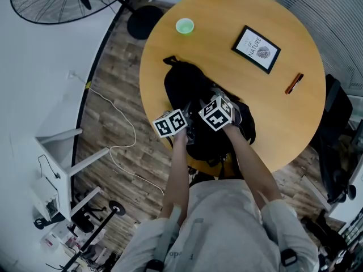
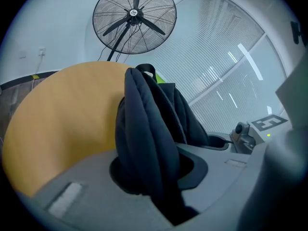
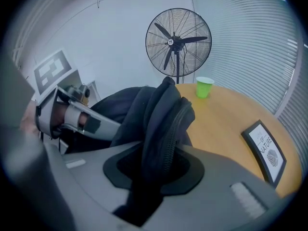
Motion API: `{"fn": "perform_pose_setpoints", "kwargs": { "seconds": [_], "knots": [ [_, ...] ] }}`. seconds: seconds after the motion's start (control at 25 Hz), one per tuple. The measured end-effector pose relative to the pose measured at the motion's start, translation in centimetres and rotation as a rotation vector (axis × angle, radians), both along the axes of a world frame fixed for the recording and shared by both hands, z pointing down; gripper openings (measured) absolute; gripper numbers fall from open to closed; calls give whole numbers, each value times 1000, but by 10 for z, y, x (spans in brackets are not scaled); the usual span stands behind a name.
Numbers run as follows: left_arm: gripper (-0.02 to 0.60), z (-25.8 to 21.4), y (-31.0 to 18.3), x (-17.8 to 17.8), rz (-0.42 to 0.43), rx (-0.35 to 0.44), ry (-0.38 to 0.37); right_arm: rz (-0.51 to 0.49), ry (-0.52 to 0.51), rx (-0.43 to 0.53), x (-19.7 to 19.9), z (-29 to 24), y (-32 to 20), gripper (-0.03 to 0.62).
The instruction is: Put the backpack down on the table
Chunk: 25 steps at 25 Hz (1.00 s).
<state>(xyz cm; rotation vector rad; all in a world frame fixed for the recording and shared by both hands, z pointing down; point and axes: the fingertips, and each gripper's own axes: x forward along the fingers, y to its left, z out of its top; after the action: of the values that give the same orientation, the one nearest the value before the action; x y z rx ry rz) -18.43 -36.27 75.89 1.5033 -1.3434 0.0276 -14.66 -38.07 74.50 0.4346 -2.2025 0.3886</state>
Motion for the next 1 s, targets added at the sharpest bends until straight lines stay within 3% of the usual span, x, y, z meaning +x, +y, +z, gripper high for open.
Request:
{"fn": "perform_pose_setpoints", "kwargs": {
  "seconds": [0.4, 0.56, 0.76, 1.0],
  "knots": [
    [99, 17, 2, -10, 76, -7, -5, 43, -68, -11, 25, -4, -34, 91],
    [116, 19, 6, -21, 134, -27, -83, 48, -39, 18, 42, -2, -56, 102],
    [162, 21, 12, -31, 166, -49, -150, 72, 45, 46, 59, 10, -78, 118],
    [250, 23, 20, -45, 128, -42, -166, 73, 63, 4, 68, 27, -91, 144]
  ]
}}
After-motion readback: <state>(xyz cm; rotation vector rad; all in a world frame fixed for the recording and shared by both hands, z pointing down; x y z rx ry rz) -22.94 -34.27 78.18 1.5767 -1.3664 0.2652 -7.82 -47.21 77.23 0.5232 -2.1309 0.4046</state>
